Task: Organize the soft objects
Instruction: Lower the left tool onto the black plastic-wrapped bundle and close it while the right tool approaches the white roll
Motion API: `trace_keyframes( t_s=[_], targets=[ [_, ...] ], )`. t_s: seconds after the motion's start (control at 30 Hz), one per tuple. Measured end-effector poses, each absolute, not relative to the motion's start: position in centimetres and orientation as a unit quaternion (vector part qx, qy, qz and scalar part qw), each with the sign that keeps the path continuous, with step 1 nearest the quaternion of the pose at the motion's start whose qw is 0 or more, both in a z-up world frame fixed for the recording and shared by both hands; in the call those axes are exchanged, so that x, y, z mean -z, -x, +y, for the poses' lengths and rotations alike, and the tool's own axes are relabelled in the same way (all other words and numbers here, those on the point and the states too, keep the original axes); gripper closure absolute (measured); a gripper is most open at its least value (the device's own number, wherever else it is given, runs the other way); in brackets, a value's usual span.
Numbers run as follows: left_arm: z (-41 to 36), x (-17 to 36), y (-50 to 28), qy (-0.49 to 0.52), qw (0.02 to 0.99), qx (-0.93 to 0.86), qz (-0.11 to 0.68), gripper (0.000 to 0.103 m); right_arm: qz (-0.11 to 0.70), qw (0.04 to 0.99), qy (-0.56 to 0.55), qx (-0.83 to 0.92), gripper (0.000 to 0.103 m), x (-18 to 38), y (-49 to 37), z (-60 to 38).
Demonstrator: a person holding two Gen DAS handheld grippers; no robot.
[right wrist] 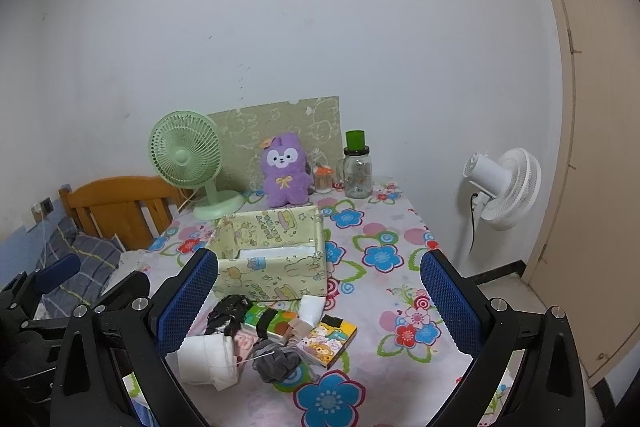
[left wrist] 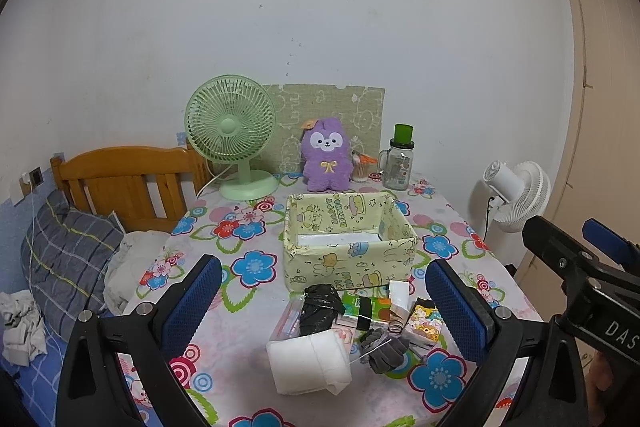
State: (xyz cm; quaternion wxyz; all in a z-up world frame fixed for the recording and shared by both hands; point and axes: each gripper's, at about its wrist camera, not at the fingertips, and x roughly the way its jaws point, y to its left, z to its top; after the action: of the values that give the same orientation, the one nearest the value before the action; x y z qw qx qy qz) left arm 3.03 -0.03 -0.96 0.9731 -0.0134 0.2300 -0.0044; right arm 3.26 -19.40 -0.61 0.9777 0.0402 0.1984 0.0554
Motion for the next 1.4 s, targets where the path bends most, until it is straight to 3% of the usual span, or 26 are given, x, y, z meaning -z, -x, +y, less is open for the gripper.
trace_keyframes(
  t_s=[0.93,1.4],
  targets=[
    [0.6,7.1,-8.8,0.012,0.958,0.02,0.286,0.003,0.248,0.964,-0.038,-0.093,0.001,6.6,-9.1,-15.9],
    [0.8,11.4,-13.4,0.015,0.938,0.026,0.346,0.012,0.311,0.945,-0.03,-0.098,0.003,10.8,-13.8,-14.3]
  ],
)
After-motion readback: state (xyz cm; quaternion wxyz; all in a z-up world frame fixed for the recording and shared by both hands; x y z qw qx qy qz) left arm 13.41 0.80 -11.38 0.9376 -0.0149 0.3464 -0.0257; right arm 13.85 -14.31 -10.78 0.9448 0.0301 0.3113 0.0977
